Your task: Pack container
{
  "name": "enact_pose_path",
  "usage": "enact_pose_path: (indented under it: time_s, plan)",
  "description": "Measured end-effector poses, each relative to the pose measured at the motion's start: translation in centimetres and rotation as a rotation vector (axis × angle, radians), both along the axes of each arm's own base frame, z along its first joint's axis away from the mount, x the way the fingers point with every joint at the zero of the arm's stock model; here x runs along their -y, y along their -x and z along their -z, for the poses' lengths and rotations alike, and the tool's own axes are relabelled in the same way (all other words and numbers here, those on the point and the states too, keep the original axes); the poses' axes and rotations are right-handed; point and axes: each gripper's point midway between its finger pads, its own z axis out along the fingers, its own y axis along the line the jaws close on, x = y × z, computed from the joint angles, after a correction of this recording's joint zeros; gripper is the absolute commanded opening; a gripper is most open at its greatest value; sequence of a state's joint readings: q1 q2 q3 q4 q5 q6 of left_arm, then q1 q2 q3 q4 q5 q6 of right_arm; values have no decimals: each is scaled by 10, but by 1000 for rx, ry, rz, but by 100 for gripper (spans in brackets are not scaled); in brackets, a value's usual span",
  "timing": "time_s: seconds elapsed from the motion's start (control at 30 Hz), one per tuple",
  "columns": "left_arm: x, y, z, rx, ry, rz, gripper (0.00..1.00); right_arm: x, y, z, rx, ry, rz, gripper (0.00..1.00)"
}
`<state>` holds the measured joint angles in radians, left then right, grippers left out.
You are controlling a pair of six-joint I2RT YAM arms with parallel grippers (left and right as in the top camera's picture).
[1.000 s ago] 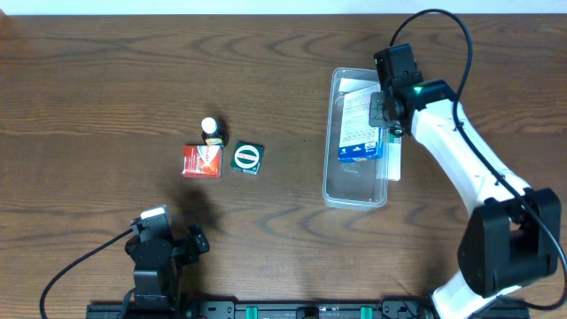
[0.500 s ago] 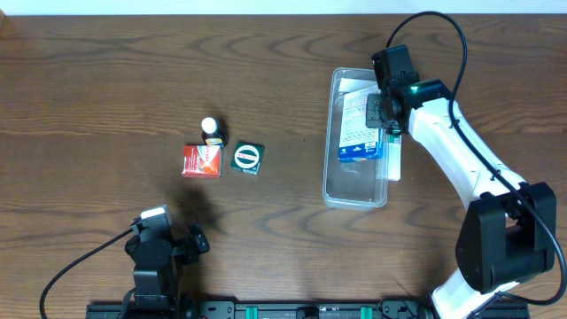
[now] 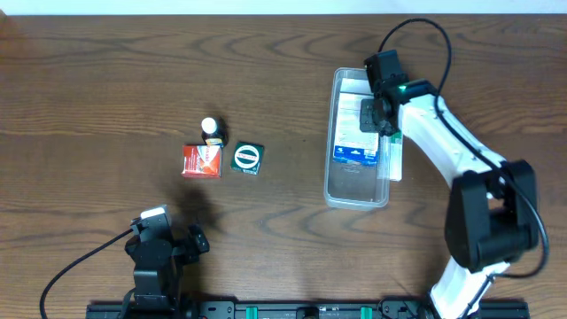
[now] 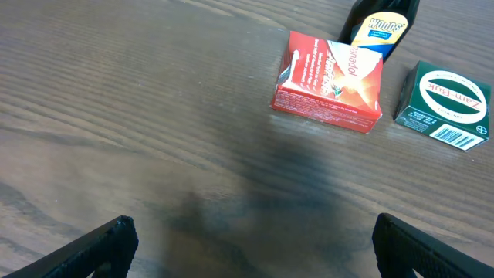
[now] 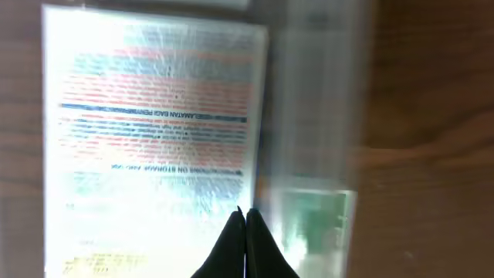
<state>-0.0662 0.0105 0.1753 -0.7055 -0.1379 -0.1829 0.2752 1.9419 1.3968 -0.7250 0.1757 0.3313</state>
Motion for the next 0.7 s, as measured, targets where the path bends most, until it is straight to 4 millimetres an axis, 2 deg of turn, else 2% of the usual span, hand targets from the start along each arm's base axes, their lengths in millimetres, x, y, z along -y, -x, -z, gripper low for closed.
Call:
enact_pose_path:
  time_s: [0.1,0.17,0.33,0.43,0.53,0.6,0.7]
  plan:
    - [0,0,0,0,0,0,98,-3,-1,13,-17,3,-17,1]
    - [0,0,0,0,0,0,98,-5,-3,15,-12,6,-37,4]
    - [0,0,0,0,0,0,98,-13,-3,2,12,2,-80,6]
    - [0,0,0,0,0,1,98,-16,-2,-25,61,-21,-90,11]
    - [0,0,0,0,0,0,98,-15,2,-70,147,-54,-85,19]
    - [0,0,0,0,0,0,98,-10,8,-102,206,-80,-76,20]
    - [0,0,0,0,0,0,98,12,17,-140,275,-97,-28,20]
